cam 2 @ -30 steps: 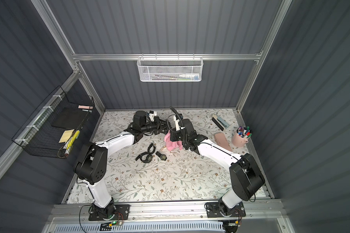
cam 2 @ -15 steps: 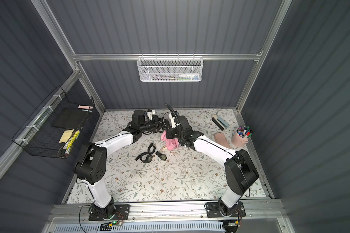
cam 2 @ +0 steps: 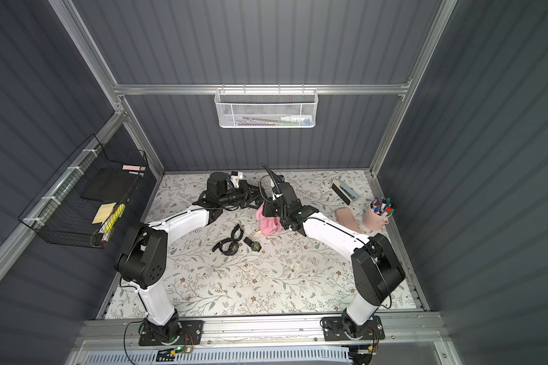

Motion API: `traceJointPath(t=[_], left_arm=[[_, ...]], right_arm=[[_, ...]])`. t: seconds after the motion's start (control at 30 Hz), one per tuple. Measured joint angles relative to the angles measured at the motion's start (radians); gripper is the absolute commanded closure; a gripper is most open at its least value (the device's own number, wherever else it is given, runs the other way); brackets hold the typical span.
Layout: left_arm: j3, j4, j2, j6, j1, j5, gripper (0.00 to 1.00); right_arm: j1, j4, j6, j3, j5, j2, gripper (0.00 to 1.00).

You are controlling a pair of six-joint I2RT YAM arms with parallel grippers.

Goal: Wipe the watch dial
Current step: Wipe the dirt from the watch dial, then place the watch at the center of the board.

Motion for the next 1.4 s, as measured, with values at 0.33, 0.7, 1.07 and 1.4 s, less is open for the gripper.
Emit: traceJointPath(t=[0.33, 0.7, 1.07, 1.4], left_arm=[[0.000, -0.003, 0.000, -0.001, -0.005, 0.031, 1.00], [0.000, -0.040, 0.000, 0.001, 0.019, 0.057, 1.00], [-0.012, -0.238, 0.000, 0.104, 0.202, 0.042, 1.00], [0.134, -0.562, 0.097, 0.240, 0.289, -0.064, 1.00]], right_arm=[[-0.068, -0.020, 0.027, -0.055, 0.064, -0.027, 1.00], [-0.187, -0.050, 0.003, -0.194, 0.071, -0.201, 1.00], [-0.218, -0.098, -0.076, -0.208, -0.018, -0.232, 1.00], [-0.224, -0.117, -0.083, -0.234, -0.050, -0.232, 1.00]])
